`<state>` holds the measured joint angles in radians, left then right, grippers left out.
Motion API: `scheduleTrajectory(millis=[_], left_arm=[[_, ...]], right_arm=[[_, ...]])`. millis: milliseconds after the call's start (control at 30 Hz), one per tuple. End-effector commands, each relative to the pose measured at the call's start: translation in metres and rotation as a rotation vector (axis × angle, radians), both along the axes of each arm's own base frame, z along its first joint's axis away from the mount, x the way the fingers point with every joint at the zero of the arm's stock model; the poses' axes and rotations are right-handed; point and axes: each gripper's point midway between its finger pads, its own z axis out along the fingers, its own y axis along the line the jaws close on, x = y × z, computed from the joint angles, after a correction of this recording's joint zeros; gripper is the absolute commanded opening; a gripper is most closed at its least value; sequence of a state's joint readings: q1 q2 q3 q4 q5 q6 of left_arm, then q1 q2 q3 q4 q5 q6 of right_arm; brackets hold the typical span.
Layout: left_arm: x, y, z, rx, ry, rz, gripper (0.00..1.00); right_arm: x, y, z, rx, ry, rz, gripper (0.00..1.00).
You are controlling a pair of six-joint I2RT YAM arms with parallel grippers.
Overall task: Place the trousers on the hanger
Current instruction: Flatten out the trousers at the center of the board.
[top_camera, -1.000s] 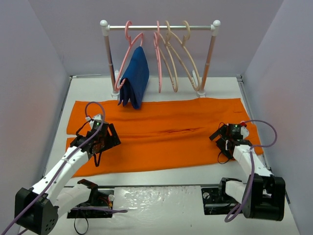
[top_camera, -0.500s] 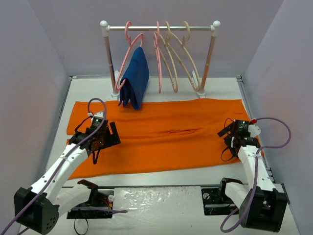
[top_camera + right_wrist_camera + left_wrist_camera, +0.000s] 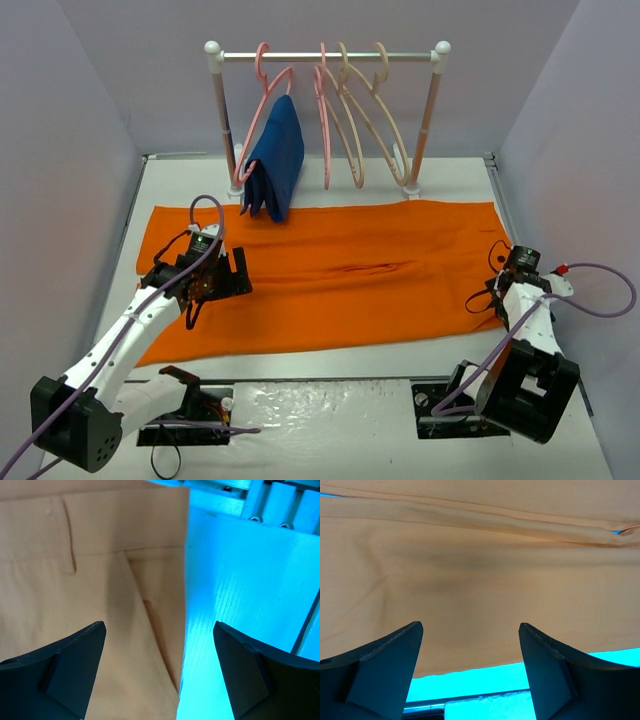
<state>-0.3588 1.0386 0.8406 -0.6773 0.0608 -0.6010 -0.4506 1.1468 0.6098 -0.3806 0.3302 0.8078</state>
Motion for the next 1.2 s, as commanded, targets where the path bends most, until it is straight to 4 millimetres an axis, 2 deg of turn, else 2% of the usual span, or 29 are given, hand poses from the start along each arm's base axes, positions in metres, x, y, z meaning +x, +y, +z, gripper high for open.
scheduleTrajectory(millis=[0,133,200,333,400,467,600,633,700,733,800,867,1033,1167], left_arm=[[0.003,-0.003,0.004,-0.017,-0.019,-0.018,0.75],[0.004,-0.004,0.005,-0.021,-0.024,-0.020,0.75],[0.004,-0.004,0.006,-0.020,-0.027,-0.021,0.75],[0.005,-0.005,0.008,-0.025,-0.032,-0.025,0.75],[0.005,-0.006,0.010,-0.030,-0.039,-0.029,0.75],[0.004,-0.007,0.012,-0.035,-0.041,-0.035,0.75],[0.002,-0.007,0.016,-0.038,-0.049,-0.052,0.75],[0.002,-0.008,0.018,-0.043,-0.051,-0.056,0.75],[0.001,-0.010,0.023,-0.051,-0.061,-0.071,0.76],[0.001,-0.012,0.025,-0.058,-0.063,-0.077,0.75],[0.000,-0.012,0.028,-0.066,-0.069,-0.081,0.75],[-0.001,-0.014,0.030,-0.078,-0.073,-0.087,0.76],[-0.008,-0.013,0.028,-0.074,-0.058,-0.094,0.76],[-0.009,-0.009,0.020,-0.057,-0.047,-0.075,0.76]], right_arm=[[0.003,-0.020,-0.006,-0.019,0.010,-0.047,0.81],[-0.005,-0.011,-0.045,0.076,0.088,-0.048,0.67],[-0.008,-0.005,-0.055,0.110,0.104,-0.042,0.56],[-0.009,0.000,-0.051,0.122,0.050,-0.052,0.24],[-0.009,0.005,-0.044,0.131,0.011,-0.060,0.00],[-0.010,0.008,-0.034,0.130,-0.012,-0.064,0.00],[-0.010,0.012,0.005,0.113,-0.090,-0.079,0.00],[-0.016,0.013,0.004,0.115,-0.065,-0.087,0.00],[-0.020,0.005,0.044,0.035,-0.118,-0.104,0.03],[-0.028,0.005,0.049,0.023,-0.098,-0.101,0.06],[-0.034,0.005,0.062,-0.003,-0.105,-0.095,0.21],[-0.034,0.008,0.069,-0.005,-0.110,-0.067,0.29],[-0.031,0.013,0.087,-0.017,-0.144,-0.031,0.65],[-0.012,0.017,0.099,-0.049,-0.211,0.092,0.74]])
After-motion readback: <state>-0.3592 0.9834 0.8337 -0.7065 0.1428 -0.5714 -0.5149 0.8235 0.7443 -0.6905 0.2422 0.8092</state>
